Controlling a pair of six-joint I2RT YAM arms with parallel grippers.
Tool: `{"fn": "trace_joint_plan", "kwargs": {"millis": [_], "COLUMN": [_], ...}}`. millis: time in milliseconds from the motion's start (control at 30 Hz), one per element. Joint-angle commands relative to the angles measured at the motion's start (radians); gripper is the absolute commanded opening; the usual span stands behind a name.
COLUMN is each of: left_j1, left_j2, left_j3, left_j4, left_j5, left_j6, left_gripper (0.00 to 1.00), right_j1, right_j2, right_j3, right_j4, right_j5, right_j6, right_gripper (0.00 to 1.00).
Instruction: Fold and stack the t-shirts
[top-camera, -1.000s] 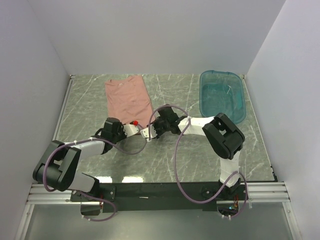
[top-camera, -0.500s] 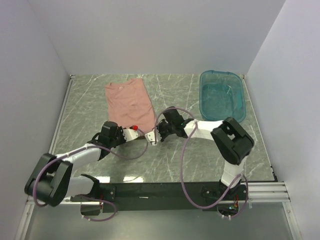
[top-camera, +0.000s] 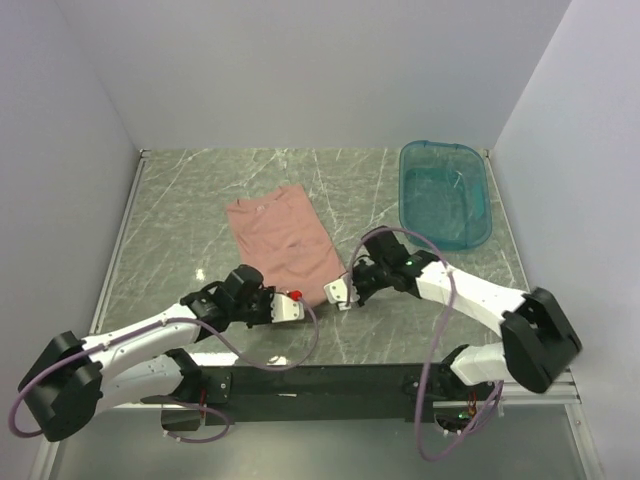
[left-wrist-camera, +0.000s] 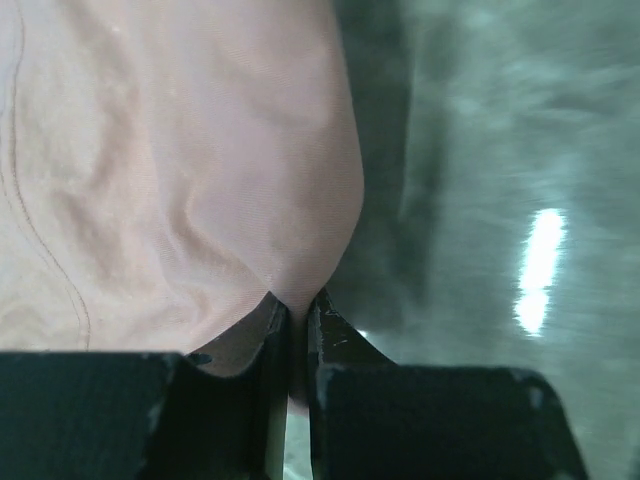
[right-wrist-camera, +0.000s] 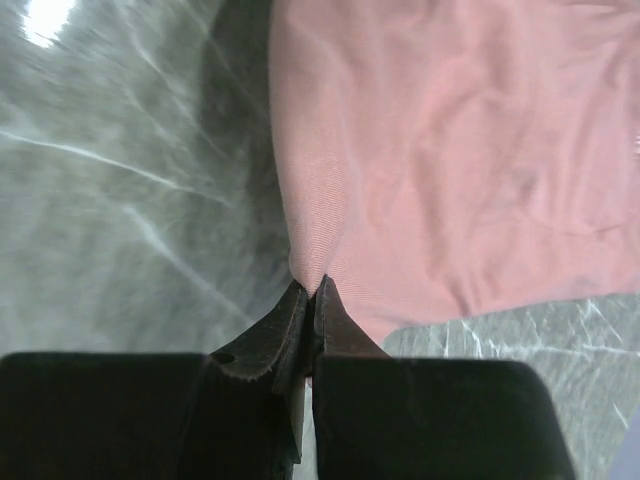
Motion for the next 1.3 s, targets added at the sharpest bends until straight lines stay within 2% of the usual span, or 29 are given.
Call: {"fn": "trace_joint_plan", "kwargs": {"millis": [0,133,233,300,433,567,733,800,933,1133,1267], "left_j1": [-0.072,-0.118,-0.115,-0.074,0.128,0.347,0.512,0.543,0.601,0.612,0.612], "left_j2": [-0.064,-0.121,-0.160,-0.157,-0.104,-0.013,0.130,0.194,0.294,0.370,0.402], "left_j3": [0.081,0.113,0.127,0.141,0.217,0.245,0.276,0.283,0.325,0.375,0.406], "left_j4": [-0.135,-0.199,-0.181,-0.169,-0.161,-0.060,0.083,0.154,0.250,0.369,0.518], "left_j5": [0.068,0.063,0.002,-0.013,0.086,0.206,0.278,0.296,0.315,0.332,0.307], "left_j6": [-0.094,-0.139,-0.125,-0.081,0.013,0.096,0.101,0.094,0.088,0.091,0.076], "left_gripper": [0.00,0.00,0.00,0.00,0.00,0.00,0.00,0.00,0.00,0.00,0.00], "right_j1": [0.007,0.007,0.008,0.007,0.004,-0.012,-0.021,-0.021,-0.039,-0.104,-0.137], "right_j2": [-0.126,-0.150,-0.098,-0.037,0.086,0.253,0.448,0.527,0.590,0.628,0.674], "right_j3": [-0.006,0.055,0.137,0.219,0.371,0.557,0.756,0.829,0.855,0.869,0.931], "right_j4": [-0.161,-0.244,-0.201,-0.183,-0.137,-0.065,-0.026,0.000,0.141,0.243,0.264], "right_j5": [-0.062,-0.073,-0.057,-0.059,-0.033,-0.005,0.034,0.051,0.151,0.188,0.190], "right_j6": [0.053,0.108,0.179,0.211,0.291,0.403,0.526,0.582,0.700,0.809,0.874], "right_gripper": [0.00,0.00,0.00,0.00,0.00,0.00,0.00,0.00,0.00,0.00,0.00]}}
